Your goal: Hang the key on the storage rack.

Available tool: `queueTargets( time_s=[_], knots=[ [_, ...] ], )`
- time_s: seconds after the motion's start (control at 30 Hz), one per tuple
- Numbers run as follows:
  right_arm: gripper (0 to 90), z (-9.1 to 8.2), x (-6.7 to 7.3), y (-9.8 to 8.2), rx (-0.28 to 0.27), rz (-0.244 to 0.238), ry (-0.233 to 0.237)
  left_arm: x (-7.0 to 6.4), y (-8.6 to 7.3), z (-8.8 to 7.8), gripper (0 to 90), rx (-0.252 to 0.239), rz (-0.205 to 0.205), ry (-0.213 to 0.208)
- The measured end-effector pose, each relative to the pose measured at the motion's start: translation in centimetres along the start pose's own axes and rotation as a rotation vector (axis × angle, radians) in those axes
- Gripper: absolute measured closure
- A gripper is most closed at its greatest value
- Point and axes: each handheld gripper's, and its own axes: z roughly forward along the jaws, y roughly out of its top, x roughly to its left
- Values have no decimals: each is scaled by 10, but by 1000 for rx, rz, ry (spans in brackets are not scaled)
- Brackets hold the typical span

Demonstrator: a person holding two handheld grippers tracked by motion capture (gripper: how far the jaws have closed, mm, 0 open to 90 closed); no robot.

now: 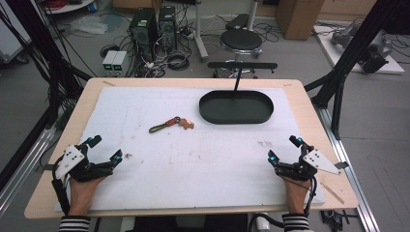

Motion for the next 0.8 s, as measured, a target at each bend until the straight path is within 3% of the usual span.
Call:
queueTargets(
  time_s=[0.67, 0.8],
  knots=[
    [6, 0, 1, 0, 1, 1, 1, 1, 0, -1, 58, -7, -12, -8],
    [6, 0, 0, 0, 1, 3, 2, 3, 0, -1, 58, -8, -33, -7]
  ],
)
